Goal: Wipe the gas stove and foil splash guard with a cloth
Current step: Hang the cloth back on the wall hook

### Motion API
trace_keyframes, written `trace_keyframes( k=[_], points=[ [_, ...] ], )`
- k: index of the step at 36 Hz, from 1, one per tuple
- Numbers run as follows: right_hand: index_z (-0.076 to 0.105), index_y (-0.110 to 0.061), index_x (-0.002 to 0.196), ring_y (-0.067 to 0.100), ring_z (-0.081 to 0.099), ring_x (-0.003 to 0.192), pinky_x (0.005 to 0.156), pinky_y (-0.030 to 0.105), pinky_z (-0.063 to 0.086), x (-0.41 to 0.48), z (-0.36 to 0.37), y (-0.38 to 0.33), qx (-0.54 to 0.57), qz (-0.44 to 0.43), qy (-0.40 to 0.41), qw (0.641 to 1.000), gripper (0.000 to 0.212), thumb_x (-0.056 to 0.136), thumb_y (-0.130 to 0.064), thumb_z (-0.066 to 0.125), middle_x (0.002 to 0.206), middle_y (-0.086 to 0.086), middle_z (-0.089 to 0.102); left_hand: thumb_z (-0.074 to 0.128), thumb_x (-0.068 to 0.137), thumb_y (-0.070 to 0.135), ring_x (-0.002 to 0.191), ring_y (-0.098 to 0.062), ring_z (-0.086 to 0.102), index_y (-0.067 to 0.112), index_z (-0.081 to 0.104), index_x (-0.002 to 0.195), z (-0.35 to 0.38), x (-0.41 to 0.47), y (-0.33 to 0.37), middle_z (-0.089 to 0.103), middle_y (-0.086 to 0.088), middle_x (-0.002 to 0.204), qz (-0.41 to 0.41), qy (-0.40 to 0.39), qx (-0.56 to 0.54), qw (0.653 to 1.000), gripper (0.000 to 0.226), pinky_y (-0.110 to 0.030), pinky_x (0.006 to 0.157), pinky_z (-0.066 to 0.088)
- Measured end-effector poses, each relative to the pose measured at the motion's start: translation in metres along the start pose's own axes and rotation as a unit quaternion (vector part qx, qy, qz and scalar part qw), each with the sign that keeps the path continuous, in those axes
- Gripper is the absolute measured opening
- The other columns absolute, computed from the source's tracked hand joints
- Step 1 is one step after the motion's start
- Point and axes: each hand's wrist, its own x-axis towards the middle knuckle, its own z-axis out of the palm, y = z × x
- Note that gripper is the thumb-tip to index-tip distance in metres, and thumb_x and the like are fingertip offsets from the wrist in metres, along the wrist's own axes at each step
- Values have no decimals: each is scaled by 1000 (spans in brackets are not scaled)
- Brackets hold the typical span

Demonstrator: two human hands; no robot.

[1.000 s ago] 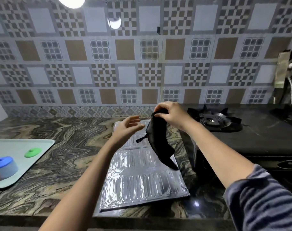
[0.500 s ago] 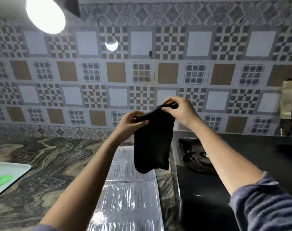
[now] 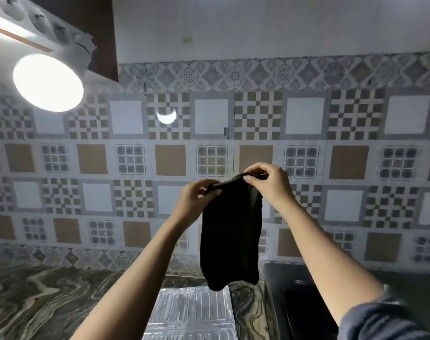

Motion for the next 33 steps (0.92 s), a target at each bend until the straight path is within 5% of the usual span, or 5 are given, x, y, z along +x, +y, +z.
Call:
trace_keyframes(
  k=[17,21,25,30,33],
  points=[
    [71,-8,90,8,59,83,76,10,47,193,59,43,-6,-21,99,995,11,79,-10,70,89,-1,68,62,88,16,85,-13,60,10,70,101,-1,202,-43,66,0,91,53,74,-5,996,17,-20,75,50],
    [70,-10,91,5,55,81,63,-1,35,215,72,61,-35,-34,94,994,11,80,-13,70,89,-3,64,63,87,17,87,-15,61,8,70,102,5,227,-61,66,0,92,49,104,1,993,19,-18,75,49],
    [72,-9,84,10,50,83,71,11,36,222,83,82,-76,-78,132,985,9,75,-10,74,89,0,56,64,86,18,86,-16,64,9,70,100,12,234,-80,67,-1,89,45,112,-1,993,18,-26,78,53],
    [66,-14,84,13,54,77,68,20,43,219,97,99,-60,-117,166,977,8,77,-11,71,84,-1,61,65,84,12,77,-4,53,9,65,96,23,233,-89,56,3,91,101,177,35,978,13,-9,71,42],
    [60,-14,84,14,54,80,70,25,44,212,103,104,-68,-149,182,970,12,78,-9,69,86,2,61,63,84,7,95,-11,55,11,57,111,29,232,-93,43,5,105,122,179,36,975,27,-11,87,46]
  ],
)
